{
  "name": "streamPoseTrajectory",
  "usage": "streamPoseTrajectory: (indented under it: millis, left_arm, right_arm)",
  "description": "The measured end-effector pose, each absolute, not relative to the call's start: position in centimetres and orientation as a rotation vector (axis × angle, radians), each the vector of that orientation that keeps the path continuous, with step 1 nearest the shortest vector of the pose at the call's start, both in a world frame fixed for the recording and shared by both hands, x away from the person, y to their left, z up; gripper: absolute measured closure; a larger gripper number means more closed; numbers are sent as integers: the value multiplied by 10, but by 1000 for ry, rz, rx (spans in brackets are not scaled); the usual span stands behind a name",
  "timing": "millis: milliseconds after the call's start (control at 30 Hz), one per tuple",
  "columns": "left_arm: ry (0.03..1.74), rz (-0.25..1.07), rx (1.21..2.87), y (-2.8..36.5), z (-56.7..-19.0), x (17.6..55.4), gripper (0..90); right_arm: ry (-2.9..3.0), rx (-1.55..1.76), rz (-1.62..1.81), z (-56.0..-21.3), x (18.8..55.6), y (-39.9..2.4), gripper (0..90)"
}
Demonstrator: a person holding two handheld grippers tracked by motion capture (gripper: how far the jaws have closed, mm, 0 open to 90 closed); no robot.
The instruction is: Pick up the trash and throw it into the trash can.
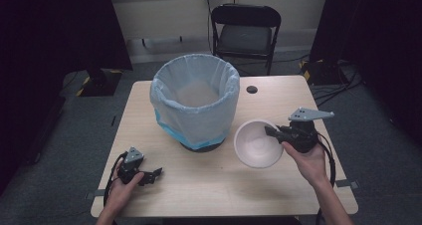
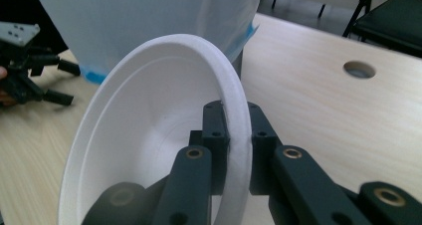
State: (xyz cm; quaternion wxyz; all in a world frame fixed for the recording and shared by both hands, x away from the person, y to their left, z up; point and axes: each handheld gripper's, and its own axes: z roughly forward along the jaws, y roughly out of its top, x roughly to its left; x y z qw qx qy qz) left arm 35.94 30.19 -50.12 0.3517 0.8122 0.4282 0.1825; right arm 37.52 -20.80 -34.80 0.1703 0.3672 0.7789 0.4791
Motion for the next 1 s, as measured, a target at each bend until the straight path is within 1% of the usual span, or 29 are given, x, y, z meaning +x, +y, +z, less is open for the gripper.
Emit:
streamPoseTrajectory:
  millis: [33,67,300,633,800,1000]
  left_arm:
    - [1108,472,2102,302,-501,359,80]
    - [1108,473,2102,302,-501,359,80]
    - [1106,473,2106,302,-501,359,79]
    - [1106,470,2106,302,-501,359,79]
    - [1106,470,2107,302,-501,359,79]
    - [1107,470,2106,302,-501,359,79]
  right_arm:
    - [2194,1032,1379,-339,376,-210,830]
    - [2194,1032,1379,-339,376,-210,830]
    - [2128,973,1434,-302,380,-211,830]
    - [2046,907,1483,-250,394,-211,830]
    - [2025,894,1521,-235,400,-208,830]
    - [2008,855,1576,-219,406,-190,830]
